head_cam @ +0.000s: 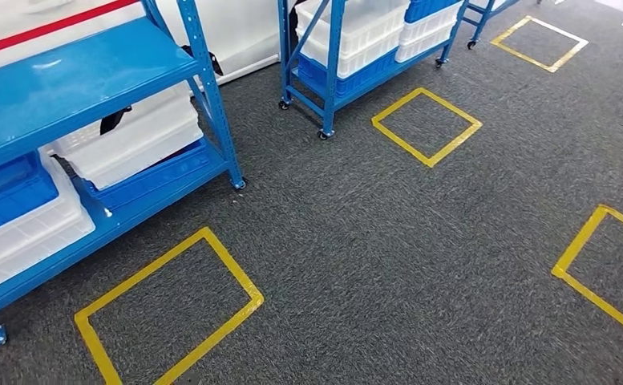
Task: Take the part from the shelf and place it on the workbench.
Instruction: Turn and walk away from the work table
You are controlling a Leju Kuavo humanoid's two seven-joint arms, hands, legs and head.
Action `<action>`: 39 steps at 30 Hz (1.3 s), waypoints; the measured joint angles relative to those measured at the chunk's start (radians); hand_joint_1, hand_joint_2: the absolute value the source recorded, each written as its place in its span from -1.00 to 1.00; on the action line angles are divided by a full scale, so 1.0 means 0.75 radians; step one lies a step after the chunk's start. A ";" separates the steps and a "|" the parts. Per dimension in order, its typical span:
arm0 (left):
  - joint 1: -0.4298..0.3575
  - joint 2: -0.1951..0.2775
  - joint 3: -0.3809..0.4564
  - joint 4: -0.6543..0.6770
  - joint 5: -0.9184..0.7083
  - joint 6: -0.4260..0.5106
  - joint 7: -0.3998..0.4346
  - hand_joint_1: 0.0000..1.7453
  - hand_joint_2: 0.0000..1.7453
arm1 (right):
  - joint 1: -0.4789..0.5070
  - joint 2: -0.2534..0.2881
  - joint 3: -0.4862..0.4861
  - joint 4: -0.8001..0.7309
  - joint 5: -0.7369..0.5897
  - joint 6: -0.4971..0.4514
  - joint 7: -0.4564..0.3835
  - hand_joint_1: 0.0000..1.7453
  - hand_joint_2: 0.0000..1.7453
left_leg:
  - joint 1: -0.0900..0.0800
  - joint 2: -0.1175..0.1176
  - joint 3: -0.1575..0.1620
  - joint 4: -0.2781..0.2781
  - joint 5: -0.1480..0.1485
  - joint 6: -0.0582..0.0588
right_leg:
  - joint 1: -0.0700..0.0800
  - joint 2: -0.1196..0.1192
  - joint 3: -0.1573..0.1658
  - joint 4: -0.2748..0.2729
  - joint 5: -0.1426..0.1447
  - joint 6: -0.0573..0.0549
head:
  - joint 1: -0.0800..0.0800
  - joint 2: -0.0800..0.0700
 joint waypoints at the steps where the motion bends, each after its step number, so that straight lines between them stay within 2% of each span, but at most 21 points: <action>1: 0.000 0.000 0.000 0.000 0.000 0.000 0.000 -1.00 -1.00 | 0.001 0.000 0.000 0.000 0.001 0.000 0.000 -1.00 -1.00 | 0.002 -0.020 -0.001 0.003 0.001 -0.005 | -0.006 0.022 0.039 -0.087 0.054 0.000 | 0.000 0.000; 3: -0.002 0.000 0.000 0.000 -0.001 0.000 0.000 -1.00 -1.00 | 0.003 0.000 0.000 0.000 0.001 0.000 0.000 -1.00 -1.00 | 0.002 -0.055 -0.008 0.012 0.001 -0.019 | -0.014 0.100 0.105 -0.239 0.117 0.001 | 0.000 0.000; 5: -0.004 0.000 -0.001 0.000 -0.002 0.000 0.000 -1.00 -1.00 | 0.003 0.001 0.000 0.000 0.002 0.000 0.000 -1.00 -1.00 | 0.006 -0.086 -0.020 0.014 0.006 -0.040 | -0.011 0.136 0.121 -0.283 0.121 -0.001 | -0.002 0.000; 7: -0.001 0.000 -0.001 0.000 -0.003 0.000 0.000 -1.00 -1.00 | 0.001 0.002 0.000 0.000 0.002 0.000 0.000 -1.00 -1.00 | 0.012 -0.103 -0.031 0.015 0.011 -0.059 | -0.006 0.098 0.124 -0.289 0.128 -0.014 | -0.002 0.000; 9: 0.002 0.000 -0.001 0.000 -0.003 -0.001 0.001 -1.00 -1.00 | 0.002 0.004 0.000 0.000 0.002 0.001 0.000 -1.00 -1.00 | 0.010 -0.039 -0.059 0.069 -0.027 -0.068 | -0.005 0.054 0.127 -0.300 0.135 -0.035 | -0.009 0.000; 11: -0.001 0.000 -0.002 0.000 -0.003 -0.001 0.001 -1.00 -1.00 | 0.007 0.005 0.000 0.000 0.003 0.002 0.000 -1.00 -1.00 | 0.007 0.047 -0.127 0.222 -0.117 -0.071 | 0.004 0.006 0.126 -0.304 0.136 -0.050 | -0.018 0.000; 13: -0.002 0.000 -0.003 0.000 -0.007 0.000 0.001 -1.00 -1.00 | 0.011 0.006 0.000 0.000 0.005 0.004 0.000 -1.00 -1.00 | 0.007 0.073 -0.190 0.377 -0.181 -0.075 | 0.014 -0.045 0.124 -0.303 0.133 -0.056 | -0.020 0.000; 14: 0.000 0.000 -0.003 0.000 -0.010 0.000 0.001 -1.00 -1.00 | 0.011 0.006 0.000 0.000 0.005 0.005 -0.001 -1.00 -1.00 | 0.007 0.078 -0.190 0.393 -0.178 -0.076 | 0.017 -0.069 0.124 -0.302 0.132 -0.058 | -0.020 0.000; 16: 0.004 0.000 -0.003 0.000 -0.016 0.003 0.001 -1.00 -1.00 | 0.008 0.006 0.000 0.000 0.007 0.008 -0.004 -1.00 -1.00 | 0.006 0.102 -0.111 0.270 -0.110 -0.069 | 0.022 -0.109 0.128 -0.301 0.128 -0.058 | -0.020 0.000; 18: 0.002 0.000 -0.003 0.000 -0.018 0.005 0.000 -1.00 -1.00 | 0.006 0.008 0.000 0.000 0.009 0.011 -0.006 -1.00 -1.00 | -0.005 0.171 -0.010 0.088 -0.051 -0.051 | 0.027 -0.141 0.135 -0.299 0.122 -0.051 | -0.020 0.000; 20: 0.000 0.000 -0.003 0.000 -0.019 0.006 -0.001 -1.00 -1.00 | 0.003 0.011 0.000 0.000 0.010 0.011 -0.007 -1.00 -1.00 | -0.018 0.204 0.021 0.019 -0.040 -0.035 | 0.031 -0.168 0.139 -0.297 0.119 -0.041 | -0.018 0.000; 22: 0.002 0.000 -0.004 0.000 -0.020 0.009 -0.001 -1.00 -1.00 | -0.004 0.014 0.000 0.000 0.010 0.013 -0.010 -1.00 -1.00 | -0.017 0.171 0.018 0.012 -0.029 -0.024 | 0.030 -0.186 0.144 -0.298 0.116 -0.028 | -0.019 0.000; 23: 0.003 -0.001 -0.004 0.000 -0.022 0.012 -0.001 -1.00 -1.00 | -0.006 0.015 0.000 0.000 0.010 0.014 -0.013 -1.00 -1.00 | -0.013 0.156 0.020 0.005 -0.023 -0.018 | 0.029 -0.169 0.144 -0.291 0.106 -0.021 | -0.017 0.000; 26: -0.001 -0.003 -0.005 0.000 -0.028 0.029 -0.002 -1.00 -1.00 | -0.004 0.017 -0.003 0.001 0.010 0.024 -0.017 -1.00 -1.00 | -0.002 0.109 0.017 -0.010 -0.005 -0.001 | 0.017 -0.048 0.074 -0.131 0.002 -0.003 | -0.008 0.000; 28: -0.003 -0.004 -0.006 -0.001 -0.034 0.041 -0.002 -1.00 -1.00 | -0.003 0.019 -0.006 0.002 0.010 0.029 -0.016 -1.00 -1.00 | -0.002 0.072 0.009 -0.008 0.000 0.002 | 0.009 -0.014 -0.008 0.033 -0.064 0.004 | -0.006 0.000; 30: 0.000 -0.004 -0.007 0.000 -0.039 0.051 -0.004 -1.00 -1.00 | -0.003 0.021 -0.007 0.005 0.010 0.031 -0.016 -1.00 -1.00 | 0.001 0.031 0.006 -0.003 0.002 -0.002 | 0.001 -0.008 -0.022 0.049 -0.030 0.011 | -0.007 0.000; 31: 0.001 -0.004 -0.008 0.000 -0.040 0.055 -0.005 -1.00 -1.00 | -0.003 0.022 -0.008 0.007 0.010 0.033 -0.016 -1.00 -1.00 | 0.003 0.009 0.006 0.001 0.001 -0.006 | -0.005 0.000 0.007 -0.016 0.022 0.013 | -0.007 0.000; 33: 0.000 -0.006 -0.009 0.000 -0.040 0.060 -0.008 -1.00 -1.00 | -0.002 0.026 -0.010 0.010 0.010 0.034 -0.016 -1.00 -1.00 | 0.007 -0.030 -0.001 0.016 -0.003 -0.021 | -0.016 0.060 0.080 -0.187 0.106 0.017 | -0.005 0.000; 35: -0.002 -0.007 -0.012 -0.001 -0.039 0.062 -0.010 -1.00 -1.00 | -0.003 0.031 -0.013 0.013 0.010 0.035 -0.015 -1.00 -1.00 | 0.009 -0.060 -0.016 0.025 -0.002 -0.041 | -0.016 0.107 0.109 -0.266 0.125 0.015 | -0.004 0.000; 37: -0.001 -0.007 -0.013 0.000 -0.039 0.063 -0.011 -1.00 -1.00 | -0.007 0.036 -0.016 0.014 0.010 0.035 -0.015 -1.00 -1.00 | 0.013 -0.087 -0.028 0.022 0.005 -0.063 | -0.011 0.089 0.108 -0.270 0.125 -0.001 | -0.005 0.000; 39: 0.003 -0.008 -0.013 0.000 -0.039 0.064 -0.012 -1.00 -1.00 | -0.008 0.039 -0.017 0.014 0.010 0.035 -0.016 -1.00 -1.00 | 0.014 -0.045 -0.046 0.052 -0.014 -0.075 | -0.010 0.053 0.112 -0.279 0.131 -0.023 | -0.011 0.000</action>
